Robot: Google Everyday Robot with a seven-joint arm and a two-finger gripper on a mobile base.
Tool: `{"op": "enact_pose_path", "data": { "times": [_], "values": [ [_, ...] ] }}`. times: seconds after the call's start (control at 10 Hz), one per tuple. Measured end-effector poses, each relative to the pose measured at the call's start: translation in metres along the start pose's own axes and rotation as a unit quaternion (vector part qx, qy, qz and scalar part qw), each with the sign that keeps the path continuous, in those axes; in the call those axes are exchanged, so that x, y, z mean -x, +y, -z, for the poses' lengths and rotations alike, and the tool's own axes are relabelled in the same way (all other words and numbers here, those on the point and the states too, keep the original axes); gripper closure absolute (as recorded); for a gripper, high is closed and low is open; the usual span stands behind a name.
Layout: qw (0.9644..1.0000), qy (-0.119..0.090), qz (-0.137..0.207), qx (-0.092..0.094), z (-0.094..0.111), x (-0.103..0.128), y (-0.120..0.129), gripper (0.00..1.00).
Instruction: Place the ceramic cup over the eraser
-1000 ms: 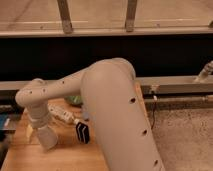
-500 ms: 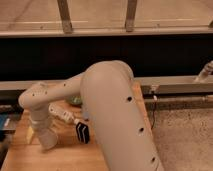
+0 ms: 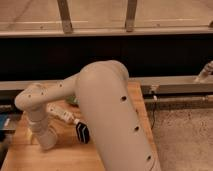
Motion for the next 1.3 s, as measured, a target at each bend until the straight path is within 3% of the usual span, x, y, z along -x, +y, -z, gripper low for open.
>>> {"op": "enact_pose_path", "data": {
  "times": [0.4,0.5,0.8,1.3],
  "values": [
    [0.9998,0.011,0.002,-0.019,0.002,0.000,0.000,0.92],
    [0.9997,0.011,0.002,-0.023,0.004,0.001,-0.001,0.98],
    [0.9992,0.002,-0.001,-0.040,0.020,0.004,-0.008,1.00],
    [0.9957,-0.017,-0.017,-0.089,0.071,0.013,-0.042,1.00]
  ]
}}
